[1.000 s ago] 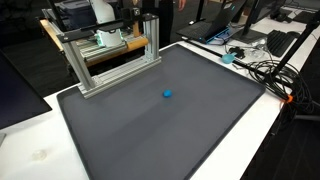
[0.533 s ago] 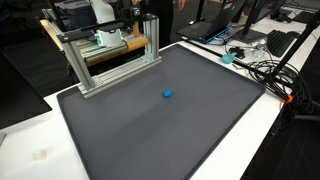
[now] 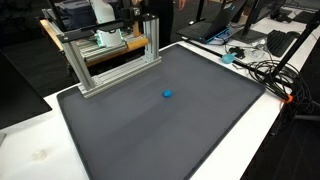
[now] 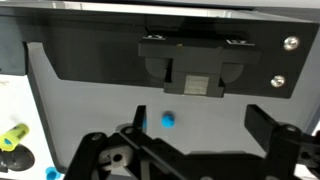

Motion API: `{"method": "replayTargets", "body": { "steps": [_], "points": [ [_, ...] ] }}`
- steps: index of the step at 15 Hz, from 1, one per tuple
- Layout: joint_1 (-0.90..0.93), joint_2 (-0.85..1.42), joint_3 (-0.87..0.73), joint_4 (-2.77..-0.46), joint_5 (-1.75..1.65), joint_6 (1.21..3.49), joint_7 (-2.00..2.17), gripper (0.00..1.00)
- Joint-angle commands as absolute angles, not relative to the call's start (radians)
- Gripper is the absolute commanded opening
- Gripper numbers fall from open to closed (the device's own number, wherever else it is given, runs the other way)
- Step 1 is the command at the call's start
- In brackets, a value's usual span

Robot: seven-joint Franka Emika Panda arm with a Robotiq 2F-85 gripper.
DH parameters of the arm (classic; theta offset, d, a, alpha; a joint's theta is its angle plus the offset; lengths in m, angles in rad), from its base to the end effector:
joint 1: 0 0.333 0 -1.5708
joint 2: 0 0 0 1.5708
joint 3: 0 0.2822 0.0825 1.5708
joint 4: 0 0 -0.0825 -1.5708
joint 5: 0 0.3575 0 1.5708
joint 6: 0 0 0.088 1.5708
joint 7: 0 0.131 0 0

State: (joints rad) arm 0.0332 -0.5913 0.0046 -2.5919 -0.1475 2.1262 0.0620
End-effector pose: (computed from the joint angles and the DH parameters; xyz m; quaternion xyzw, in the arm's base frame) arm 0.3746 0.0046 0.4210 0.9956 0.0225 0.0657 0.0630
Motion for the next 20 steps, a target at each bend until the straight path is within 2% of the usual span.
{"method": "replayTargets", "body": {
  "steps": [1,20],
  "points": [
    [0.022,-0.595,0.004,-2.608,-0.126,2.098,0.036,1.0],
    [0.003,-0.608,-0.016,-2.669,-0.072,2.076,0.055,1.0]
  ]
}}
